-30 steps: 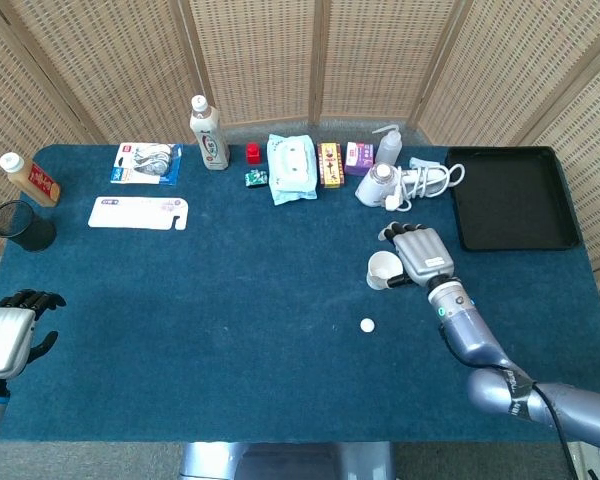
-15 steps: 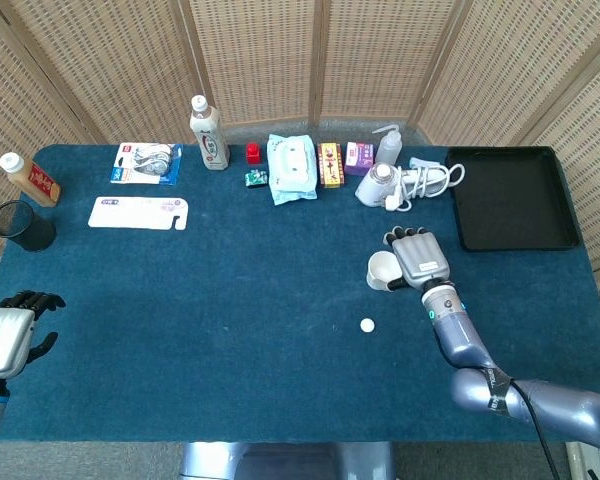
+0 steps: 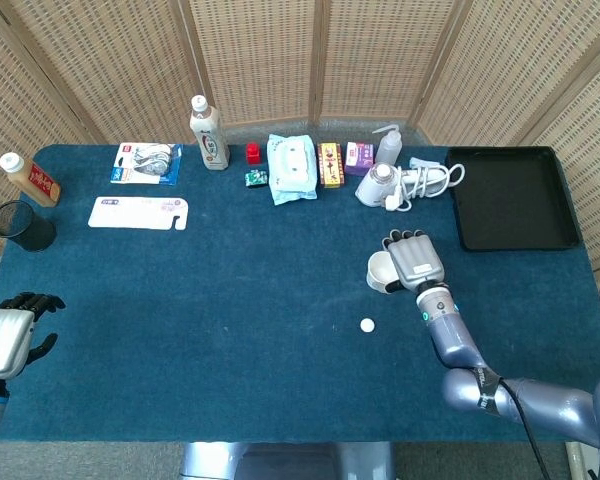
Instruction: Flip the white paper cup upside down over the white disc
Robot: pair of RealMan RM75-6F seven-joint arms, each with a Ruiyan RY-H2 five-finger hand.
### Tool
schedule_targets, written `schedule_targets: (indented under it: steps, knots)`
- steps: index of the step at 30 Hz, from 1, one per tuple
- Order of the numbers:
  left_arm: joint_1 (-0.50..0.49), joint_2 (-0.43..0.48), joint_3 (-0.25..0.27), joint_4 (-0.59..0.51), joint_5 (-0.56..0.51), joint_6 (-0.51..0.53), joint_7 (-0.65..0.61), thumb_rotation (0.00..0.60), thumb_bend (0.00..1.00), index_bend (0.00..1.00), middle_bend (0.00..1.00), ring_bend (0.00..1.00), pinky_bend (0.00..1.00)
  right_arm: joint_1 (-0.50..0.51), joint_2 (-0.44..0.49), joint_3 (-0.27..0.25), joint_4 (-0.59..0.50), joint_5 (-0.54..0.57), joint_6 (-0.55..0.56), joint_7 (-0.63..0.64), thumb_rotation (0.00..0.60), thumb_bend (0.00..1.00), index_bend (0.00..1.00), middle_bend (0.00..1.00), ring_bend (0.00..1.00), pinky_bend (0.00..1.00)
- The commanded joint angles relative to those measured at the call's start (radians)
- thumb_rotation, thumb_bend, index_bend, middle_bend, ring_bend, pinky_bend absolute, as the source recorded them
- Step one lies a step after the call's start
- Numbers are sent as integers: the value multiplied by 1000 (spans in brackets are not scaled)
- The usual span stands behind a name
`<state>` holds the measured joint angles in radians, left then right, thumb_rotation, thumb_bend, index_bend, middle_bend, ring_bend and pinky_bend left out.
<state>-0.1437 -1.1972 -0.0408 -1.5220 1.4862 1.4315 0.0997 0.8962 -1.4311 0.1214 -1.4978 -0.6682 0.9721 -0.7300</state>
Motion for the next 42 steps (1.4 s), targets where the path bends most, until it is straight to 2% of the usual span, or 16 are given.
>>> schedule_targets:
  steps: [1, 7, 9, 17, 24, 32, 34, 39, 42]
  knots:
    - [1, 0, 0, 1, -1, 1, -2, 600, 231, 409, 469, 353, 452, -3, -10, 6, 8, -7, 8, 15, 289, 264, 383, 264, 304, 283]
    - [3, -1, 2, 4, -1, 2, -5, 600, 231, 408, 469, 354, 452, -9, -23, 11, 24, -19, 18, 31, 286, 263, 450, 293, 328, 295]
    - [3, 0, 2, 5, -2, 2, -6, 600, 231, 408, 469, 353, 452, -19, -22, 27, 16, -28, 16, 74, 289, 263, 460, 302, 335, 295]
    - [4, 7, 1, -2, 3, 9, -4, 600, 230, 409, 469, 354, 452, -70, 26, 108, -52, -30, -83, 336, 288, 262, 465, 309, 341, 271]
    - [4, 12, 3, -10, 5, 9, 1, 600, 231, 409, 469, 353, 452, -118, 23, 145, -35, -62, -165, 547, 285, 256, 465, 311, 341, 247]
    - [7, 24, 2, -24, 5, 18, 8, 600, 231, 409, 469, 354, 453, -154, -23, 128, 55, -154, -222, 689, 289, 251, 454, 311, 340, 231]
    - [8, 25, 2, -27, 6, 18, 9, 600, 232, 409, 469, 354, 452, -156, -27, 116, 71, -165, -232, 693, 287, 251, 416, 303, 324, 223]
    - [10, 29, 1, -31, 10, 25, 9, 600, 230, 408, 469, 354, 453, -154, -16, 85, 93, -166, -252, 668, 288, 251, 176, 238, 270, 198]
    - [10, 30, 1, -31, 13, 29, 7, 600, 231, 409, 469, 354, 452, -157, -3, 85, 90, -173, -240, 664, 287, 253, 88, 216, 254, 184]
